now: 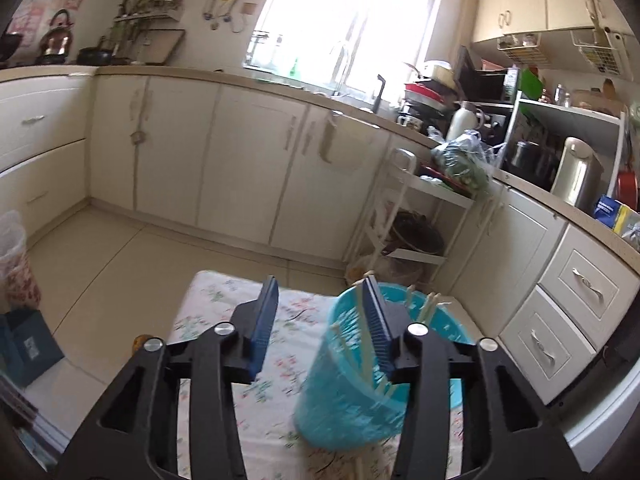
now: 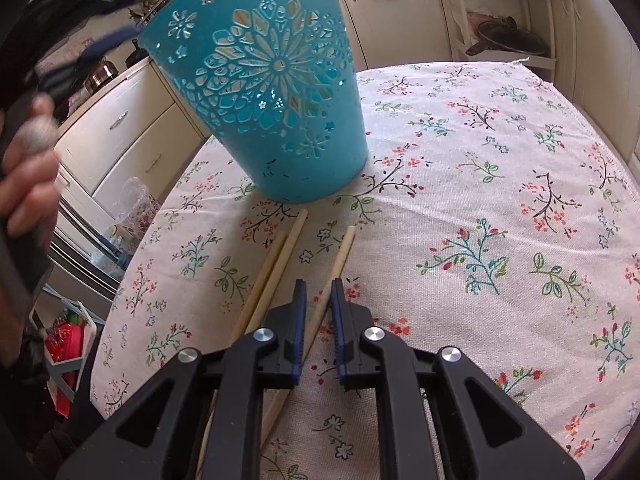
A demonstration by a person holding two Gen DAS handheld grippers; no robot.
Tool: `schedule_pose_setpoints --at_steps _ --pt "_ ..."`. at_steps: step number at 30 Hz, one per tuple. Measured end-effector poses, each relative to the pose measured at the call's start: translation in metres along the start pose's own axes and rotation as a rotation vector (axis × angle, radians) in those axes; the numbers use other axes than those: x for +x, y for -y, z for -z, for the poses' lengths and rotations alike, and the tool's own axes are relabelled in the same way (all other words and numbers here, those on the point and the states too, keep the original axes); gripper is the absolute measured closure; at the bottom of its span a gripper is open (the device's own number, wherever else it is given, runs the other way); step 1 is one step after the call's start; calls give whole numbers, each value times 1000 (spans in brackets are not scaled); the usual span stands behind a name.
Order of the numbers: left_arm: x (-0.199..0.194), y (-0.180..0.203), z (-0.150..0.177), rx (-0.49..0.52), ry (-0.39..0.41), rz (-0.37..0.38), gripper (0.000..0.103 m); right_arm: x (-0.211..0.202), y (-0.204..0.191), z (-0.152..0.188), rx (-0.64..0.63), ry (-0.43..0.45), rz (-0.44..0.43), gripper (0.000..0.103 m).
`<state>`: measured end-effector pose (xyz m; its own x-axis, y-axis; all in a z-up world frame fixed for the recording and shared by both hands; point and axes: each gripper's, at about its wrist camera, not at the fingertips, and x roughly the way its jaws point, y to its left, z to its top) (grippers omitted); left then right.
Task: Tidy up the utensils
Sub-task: 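Lift the stick over the teal cup and open the left gripper, then close the right gripper on a wooden stick beside the cup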
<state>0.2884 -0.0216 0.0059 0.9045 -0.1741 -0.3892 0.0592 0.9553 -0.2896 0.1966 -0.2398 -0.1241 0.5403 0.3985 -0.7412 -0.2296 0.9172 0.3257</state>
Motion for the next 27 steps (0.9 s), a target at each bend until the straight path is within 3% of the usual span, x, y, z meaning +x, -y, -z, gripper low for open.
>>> schedule_pose_setpoints --at_steps 5,12,23,27 --pt "-15 -19 22 37 -42 -78 55 -1 2 1 29 0 -11 90" --pt "-25 -14 43 120 -63 -128 40 -1 -2 2 15 7 15 90" --pt "-10 -13 71 159 -142 -159 34 0 -8 0 -15 12 68 90" --pt "-4 -12 78 171 -159 -177 28 4 -23 0 -126 3 161 90"
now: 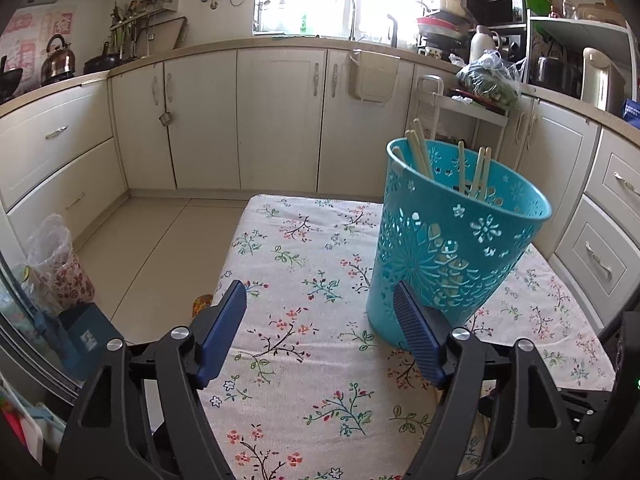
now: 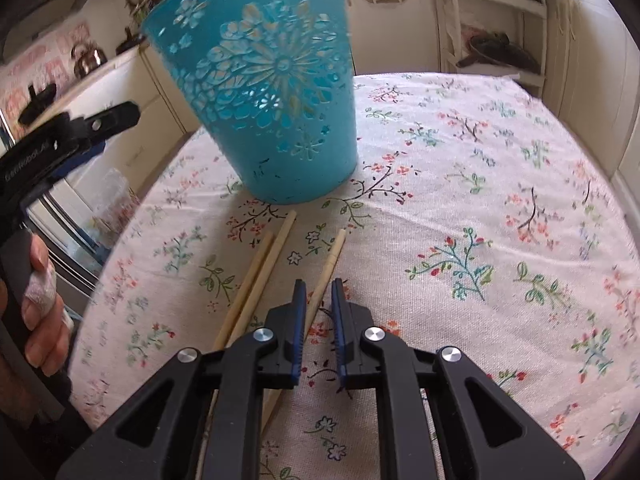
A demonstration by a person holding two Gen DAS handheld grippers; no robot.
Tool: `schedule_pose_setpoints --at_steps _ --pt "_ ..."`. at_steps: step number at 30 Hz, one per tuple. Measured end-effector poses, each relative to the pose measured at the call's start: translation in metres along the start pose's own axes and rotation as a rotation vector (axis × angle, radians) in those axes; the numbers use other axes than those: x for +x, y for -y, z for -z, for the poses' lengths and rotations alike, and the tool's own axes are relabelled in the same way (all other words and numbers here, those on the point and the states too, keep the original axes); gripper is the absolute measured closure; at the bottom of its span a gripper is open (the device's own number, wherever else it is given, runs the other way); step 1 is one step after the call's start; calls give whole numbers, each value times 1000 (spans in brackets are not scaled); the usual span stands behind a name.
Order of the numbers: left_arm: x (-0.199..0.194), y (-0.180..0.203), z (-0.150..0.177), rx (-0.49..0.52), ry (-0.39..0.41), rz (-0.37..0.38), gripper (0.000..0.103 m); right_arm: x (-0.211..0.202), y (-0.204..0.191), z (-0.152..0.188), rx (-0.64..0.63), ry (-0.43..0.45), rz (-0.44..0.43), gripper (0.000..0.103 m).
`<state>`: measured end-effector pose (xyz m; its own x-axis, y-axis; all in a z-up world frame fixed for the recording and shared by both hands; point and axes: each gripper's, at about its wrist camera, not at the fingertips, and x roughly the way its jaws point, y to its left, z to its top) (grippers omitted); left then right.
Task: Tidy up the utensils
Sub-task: 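Close the right gripper on a wooden stick beside the cup, then lift the stick over the teal cup and open the right gripper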
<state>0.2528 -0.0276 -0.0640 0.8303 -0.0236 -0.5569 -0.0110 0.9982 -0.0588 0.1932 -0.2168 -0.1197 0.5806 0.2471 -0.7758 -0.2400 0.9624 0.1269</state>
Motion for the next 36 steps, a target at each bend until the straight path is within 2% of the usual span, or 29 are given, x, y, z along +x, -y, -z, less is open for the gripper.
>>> schedule_pose_setpoints --at_steps 2,4,6,10,11,14,18,23,29,32,36 --pt "7 0 4 -5 -24 -4 25 1 -8 0 -56 -1 30 91" --pt "14 -2 9 -15 -45 -3 22 -1 -1 0 -19 -6 -13 93" --pt "23 -4 16 -31 -79 4 21 -1 15 1 82 -18 -101 97" --pt "46 -13 35 -82 -185 24 18 -10 42 4 246 -6 -248 97" --pt "53 -18 37 -111 -227 36 18 -16 46 3 271 11 -276 97" --pt "57 -29 40 -175 -242 48 18 -31 54 1 326 55 -348 97" --pt "59 -34 44 -202 -253 59 18 -59 57 -11 372 182 -453 97" --pt "62 -33 45 -199 -257 66 18 -103 56 -41 370 337 -529 97" --pt "60 -30 44 -199 -254 69 18 -133 43 -113 319 557 -541 97" --pt "60 -31 45 -207 -254 73 18 -128 31 -157 305 693 -493 97" --pt "60 -33 44 -218 -252 83 17 -100 22 -187 305 776 -377 97"
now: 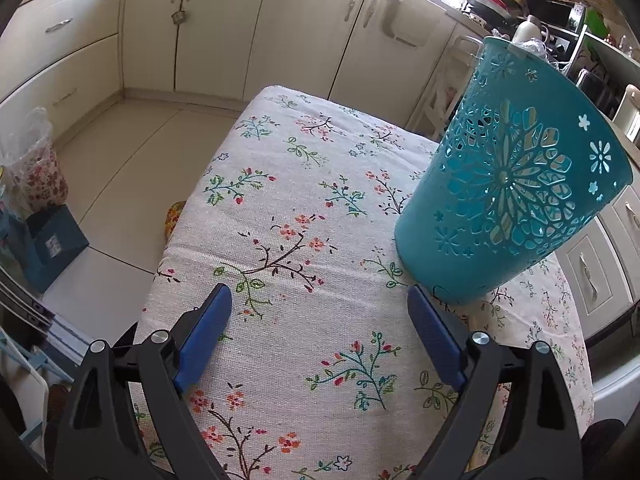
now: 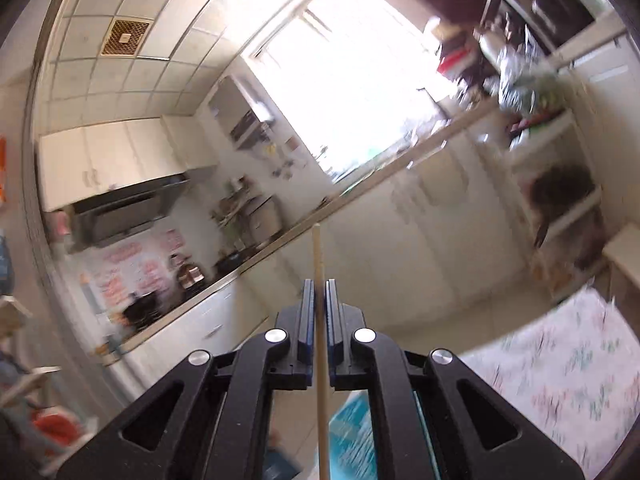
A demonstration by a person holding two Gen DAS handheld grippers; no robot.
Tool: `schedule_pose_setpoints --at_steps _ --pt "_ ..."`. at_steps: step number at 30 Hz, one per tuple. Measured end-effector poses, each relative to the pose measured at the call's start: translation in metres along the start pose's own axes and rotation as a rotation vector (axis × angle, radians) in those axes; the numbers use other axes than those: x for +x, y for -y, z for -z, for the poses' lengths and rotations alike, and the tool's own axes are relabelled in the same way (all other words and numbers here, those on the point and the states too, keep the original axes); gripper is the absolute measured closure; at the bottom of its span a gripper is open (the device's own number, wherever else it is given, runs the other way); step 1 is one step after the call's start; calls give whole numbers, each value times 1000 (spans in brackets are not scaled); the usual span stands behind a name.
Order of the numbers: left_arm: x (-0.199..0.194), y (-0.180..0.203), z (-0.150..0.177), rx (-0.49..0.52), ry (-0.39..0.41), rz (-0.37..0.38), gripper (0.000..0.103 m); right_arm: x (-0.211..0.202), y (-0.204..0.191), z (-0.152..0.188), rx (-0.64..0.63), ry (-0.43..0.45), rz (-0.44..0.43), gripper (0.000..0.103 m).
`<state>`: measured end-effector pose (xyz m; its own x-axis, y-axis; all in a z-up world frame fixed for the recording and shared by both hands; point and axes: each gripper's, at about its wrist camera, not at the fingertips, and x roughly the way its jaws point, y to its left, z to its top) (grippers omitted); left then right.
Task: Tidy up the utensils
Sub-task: 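Lift the stick over the teal cup and open the right gripper, then grasp another wooden stick with the left gripper and lift it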
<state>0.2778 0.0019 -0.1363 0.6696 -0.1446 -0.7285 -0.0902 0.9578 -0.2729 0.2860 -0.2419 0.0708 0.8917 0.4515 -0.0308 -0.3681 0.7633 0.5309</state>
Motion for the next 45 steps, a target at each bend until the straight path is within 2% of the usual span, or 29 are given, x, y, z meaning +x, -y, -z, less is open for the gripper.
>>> schedule_pose_setpoints --at_steps 2,3,5,8,10,12,16,18,21,23,24,26,30,33,39,43,45 --pt "0 -2 1 -2 1 5 17 15 2 8 -28 1 48 96" --pt "0 -2 1 -3 1 8 16 26 3 16 -53 -28 76 96" --pt "0 -4 0 -10 3 17 16 34 4 31 -80 -84 86 96" --pt "0 -5 0 -19 7 27 15 24 8 51 -125 -160 85 96" --pt "0 -5 0 -23 8 32 15 14 8 56 -155 -178 85 83" --pt "0 -6 0 -26 9 36 15 -5 6 58 -165 -181 84 76" --pt "0 -6 -1 -29 9 40 15 -57 -2 66 -174 -176 117 70" --pt "0 -6 -1 -28 9 39 15 -78 -1 87 -186 -253 160 70" --pt "0 -6 -1 -26 8 37 15 -79 14 144 -181 -513 216 72" --pt "0 -6 -1 -26 8 37 15 -71 26 176 -159 -646 232 81" --pt "0 -6 -1 -27 9 38 15 -65 31 190 -149 -694 244 85" --pt "-1 -7 -1 -33 11 46 15 -55 35 204 -166 -742 272 86" --pt "0 -8 -1 -38 12 52 15 -40 36 211 -187 -783 303 87" --pt "0 -7 -1 -33 11 49 14 -34 30 213 -262 -802 330 89" --pt "0 -4 0 -24 8 41 14 -52 35 209 -299 -847 342 94" --pt "-10 20 7 82 -36 54 14 -75 53 199 -229 -831 363 94" --pt "-20 47 20 188 -55 73 14 -85 63 194 -186 -816 376 94"
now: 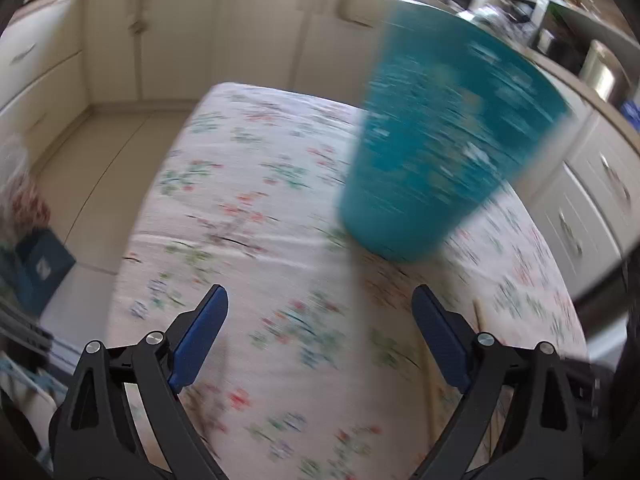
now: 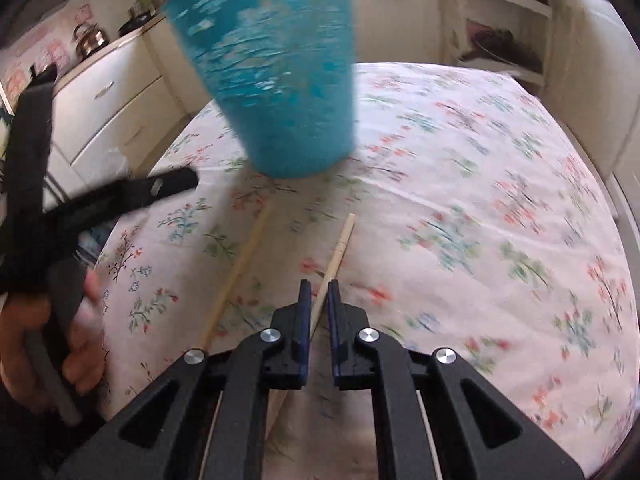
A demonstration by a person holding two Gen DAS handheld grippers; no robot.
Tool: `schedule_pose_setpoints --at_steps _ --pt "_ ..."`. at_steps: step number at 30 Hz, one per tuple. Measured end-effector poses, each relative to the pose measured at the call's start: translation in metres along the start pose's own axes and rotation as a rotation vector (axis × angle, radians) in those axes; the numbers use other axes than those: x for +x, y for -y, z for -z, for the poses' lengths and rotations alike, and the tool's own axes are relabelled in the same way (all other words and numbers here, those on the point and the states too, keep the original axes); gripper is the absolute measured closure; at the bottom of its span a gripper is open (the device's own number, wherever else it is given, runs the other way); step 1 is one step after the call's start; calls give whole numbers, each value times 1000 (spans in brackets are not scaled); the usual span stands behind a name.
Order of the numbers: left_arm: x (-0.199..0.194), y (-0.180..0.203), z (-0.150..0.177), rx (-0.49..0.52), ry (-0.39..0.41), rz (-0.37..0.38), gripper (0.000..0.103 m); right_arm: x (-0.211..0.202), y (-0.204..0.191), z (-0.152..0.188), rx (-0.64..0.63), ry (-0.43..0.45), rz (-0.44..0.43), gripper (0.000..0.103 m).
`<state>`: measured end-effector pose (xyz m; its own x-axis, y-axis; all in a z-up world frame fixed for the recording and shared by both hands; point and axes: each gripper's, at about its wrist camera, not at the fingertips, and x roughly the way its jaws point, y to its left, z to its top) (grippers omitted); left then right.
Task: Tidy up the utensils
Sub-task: 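Grasp another wooden stick with the left gripper and lift it, then open the left gripper over the teal cup to drop the stick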
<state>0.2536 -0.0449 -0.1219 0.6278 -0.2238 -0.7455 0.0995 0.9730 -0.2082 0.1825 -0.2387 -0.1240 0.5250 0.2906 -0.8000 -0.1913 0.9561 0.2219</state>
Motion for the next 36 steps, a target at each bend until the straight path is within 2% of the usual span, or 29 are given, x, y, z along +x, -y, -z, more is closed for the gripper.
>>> schedule_pose_setpoints --at_steps 3,5,8,9,11,12,13,14,16,18,21,24,26,27,29,33,36 --pt "0 36 9 132 -13 -31 17 -3 10 -1 35 8 -2 94" --pt "7 53 14 193 -41 -72 25 -4 13 0 36 9 -5 94" --pt "21 61 17 198 -100 -92 44 -2 13 -3 38 10 -8 91" --pt "22 65 18 224 -86 -119 50 -2 15 -3 47 12 -13 90" --pt "21 68 19 250 -78 -99 68 -1 16 -4 52 15 -16 89" --pt "21 71 19 264 -79 -90 92 -2 14 -2 51 17 -15 88" --pt "22 74 18 274 -91 -80 98 -2 12 -1 48 20 -14 87" --pt "22 75 16 269 -97 -67 99 -2 12 -1 46 24 -16 85" --pt "17 69 15 230 -102 -7 99 -1 10 -2 42 33 -24 76" --pt "2 62 12 185 -74 60 99 0 7 -3 36 38 -19 71" --pt "-54 45 0 102 27 223 99 1 10 -5 58 42 -26 70" --pt "-114 38 -32 73 184 317 99 1 10 -7 74 45 -36 67" --pt "-139 39 -62 64 292 329 99 2 9 -7 70 47 -32 65" --pt "-151 39 -83 54 372 319 99 2 9 -7 68 49 -30 65" --pt "-156 40 -113 17 474 284 99 2 9 -6 72 51 -35 65" --pt "-134 38 -163 -102 561 269 99 2 15 -6 99 56 -61 65" --pt "-111 41 -183 -121 594 229 98 1 15 -5 98 61 -67 64"
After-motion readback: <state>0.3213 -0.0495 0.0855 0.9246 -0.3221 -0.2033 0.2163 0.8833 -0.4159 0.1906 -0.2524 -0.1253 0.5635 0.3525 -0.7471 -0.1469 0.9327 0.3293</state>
